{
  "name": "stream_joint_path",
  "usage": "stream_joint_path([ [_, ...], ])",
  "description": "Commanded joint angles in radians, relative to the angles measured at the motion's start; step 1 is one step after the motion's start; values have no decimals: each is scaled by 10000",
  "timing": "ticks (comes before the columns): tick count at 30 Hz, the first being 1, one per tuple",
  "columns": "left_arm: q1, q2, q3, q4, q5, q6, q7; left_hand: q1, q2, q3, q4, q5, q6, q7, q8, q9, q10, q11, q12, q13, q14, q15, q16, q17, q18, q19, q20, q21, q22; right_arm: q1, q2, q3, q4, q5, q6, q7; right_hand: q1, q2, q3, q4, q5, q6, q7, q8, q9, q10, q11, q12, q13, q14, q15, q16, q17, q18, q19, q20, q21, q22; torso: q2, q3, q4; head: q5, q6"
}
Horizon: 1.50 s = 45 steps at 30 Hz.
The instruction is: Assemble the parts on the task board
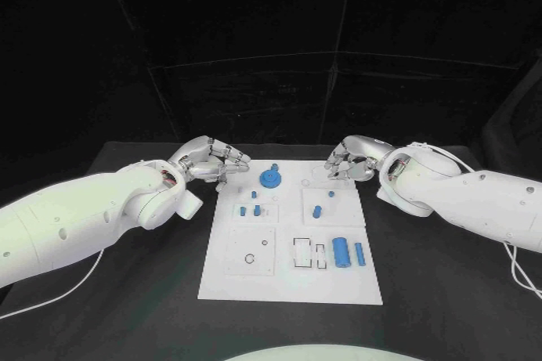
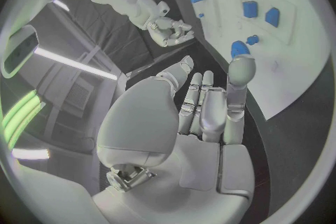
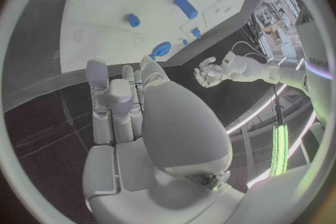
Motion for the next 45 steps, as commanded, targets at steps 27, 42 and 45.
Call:
stream_joint_path([
  [27,7,-256,-18,440,3854,-117,1599,-84,126,-75,284,17,196,-5,245,6,708,-111,646,58,-1765,-44,-1954,-3191,266,-1091,-41,-1959,-1522,-514,104,-1,449,-3332,1146,-579,-39,-338,575,28,-455,66,66,-507,-14,111,97,-830,-1254,253,92,517,459,21,290,9,411,528,19,8,-22,-529,-13],
  [42,5,-268,-20,321,3856,-72,1542,-92,122,-86,300,17,186,2,251,4,694,-104,651,51,-1807,-39,-2007,-3268,265,-1101,-38,-1999,-1551,-517,75,0,500,-3441,1098,-719,103,-253,889,-52,-610,200,75,-534,-1,272,116,-872,-1452,305,88,642,576,-8,414,20,564,745,20,9,-23,-558,-26],
  [45,4,-257,-21,305,3856,-60,1527,-93,123,-88,303,17,183,3,252,3,690,-102,651,49,-1815,-38,-2016,-3282,264,-1102,-37,-2007,-1558,-518,91,0,497,-3481,1181,-772,374,-142,1377,-213,-1063,379,75,-521,9,496,102,-895,-1595,363,63,779,714,-44,540,-5,743,992,18,9,-11,-574,-40],
])
